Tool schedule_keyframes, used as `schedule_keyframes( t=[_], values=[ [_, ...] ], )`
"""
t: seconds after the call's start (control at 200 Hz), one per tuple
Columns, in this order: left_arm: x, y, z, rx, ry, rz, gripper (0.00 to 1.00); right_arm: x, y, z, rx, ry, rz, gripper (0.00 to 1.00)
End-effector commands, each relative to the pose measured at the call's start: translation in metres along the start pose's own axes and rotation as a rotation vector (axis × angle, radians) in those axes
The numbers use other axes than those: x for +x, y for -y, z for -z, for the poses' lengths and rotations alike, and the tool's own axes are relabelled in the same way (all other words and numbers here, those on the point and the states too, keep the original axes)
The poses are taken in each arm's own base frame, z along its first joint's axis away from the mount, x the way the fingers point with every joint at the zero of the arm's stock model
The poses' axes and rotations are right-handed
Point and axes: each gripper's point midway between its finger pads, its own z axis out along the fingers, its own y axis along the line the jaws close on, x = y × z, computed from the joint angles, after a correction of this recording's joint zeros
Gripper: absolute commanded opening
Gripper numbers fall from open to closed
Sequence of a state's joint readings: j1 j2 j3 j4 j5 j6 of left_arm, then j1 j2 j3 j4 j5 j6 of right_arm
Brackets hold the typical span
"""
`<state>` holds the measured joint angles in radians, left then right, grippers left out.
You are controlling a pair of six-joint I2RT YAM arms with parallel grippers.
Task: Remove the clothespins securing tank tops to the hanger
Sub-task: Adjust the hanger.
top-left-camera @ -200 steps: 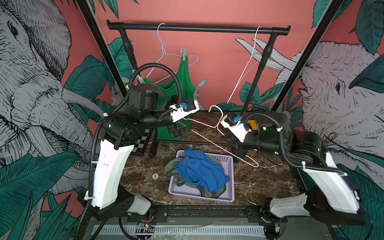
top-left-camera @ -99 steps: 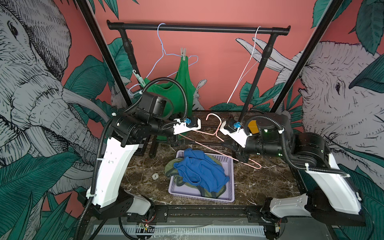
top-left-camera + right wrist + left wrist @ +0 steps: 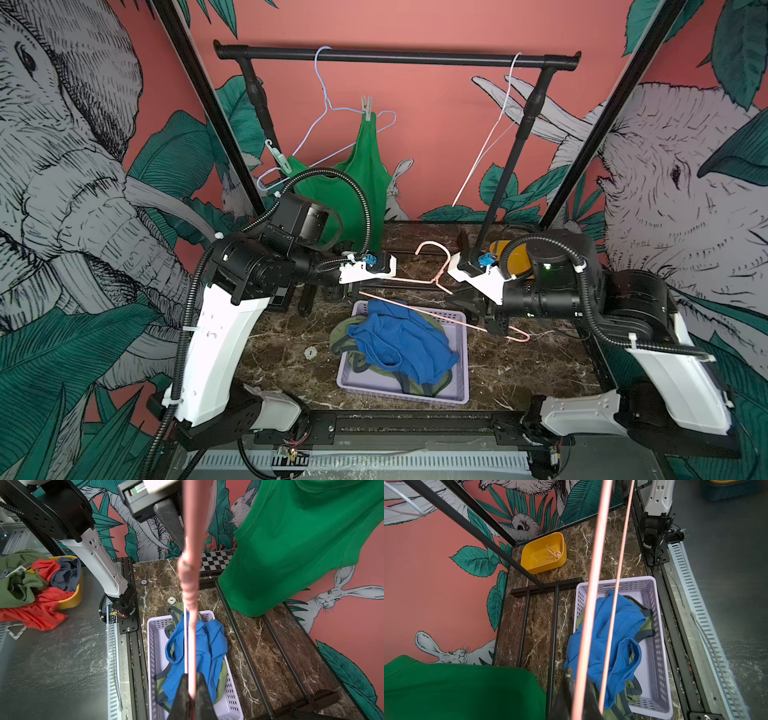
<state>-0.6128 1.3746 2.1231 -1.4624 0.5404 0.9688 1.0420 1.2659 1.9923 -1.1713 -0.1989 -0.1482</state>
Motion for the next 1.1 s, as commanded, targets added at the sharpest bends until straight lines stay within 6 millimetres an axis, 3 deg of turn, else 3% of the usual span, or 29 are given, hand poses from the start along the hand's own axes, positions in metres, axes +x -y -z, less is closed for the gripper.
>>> schedule_keyframes(
  t=[0.0, 0.14, 0.265, 0.5, 0.805, 0.965, 1.095],
  values=[
    [0.007, 0.014, 0.012, 0.009, -0.041, -0.031, 0.00, 0.006, -0.008, 0.001, -0.039, -0.032, -0.002, 0.32],
    [0.018, 0.022, 0.022, 0.008, -0.106, -0.067, 0.00, 0.021, -0.005, 0.010, -0.005, -0.066, -0.021, 0.50],
    [0.017, 0.031, 0.027, 0.033, -0.103, -0.073, 0.00, 0.038, -0.001, 0.021, 0.047, -0.096, -0.038, 0.57],
    [0.006, 0.035, 0.029, 0.064, -0.057, -0.062, 0.00, 0.078, 0.011, 0.026, 0.155, -0.187, -0.098, 0.59],
    [-0.001, 0.037, 0.032, 0.074, -0.027, -0.063, 0.00, 0.102, 0.015, 0.016, 0.186, -0.264, -0.106, 0.58],
    [-0.002, 0.036, 0.033, 0.069, -0.026, -0.064, 0.00, 0.108, 0.014, 0.012, 0.181, -0.291, -0.106, 0.46],
    [-0.003, 0.029, 0.031, 0.038, -0.022, -0.055, 0.00, 0.107, 0.013, 0.014, 0.179, -0.288, -0.106, 0.20]
  ],
)
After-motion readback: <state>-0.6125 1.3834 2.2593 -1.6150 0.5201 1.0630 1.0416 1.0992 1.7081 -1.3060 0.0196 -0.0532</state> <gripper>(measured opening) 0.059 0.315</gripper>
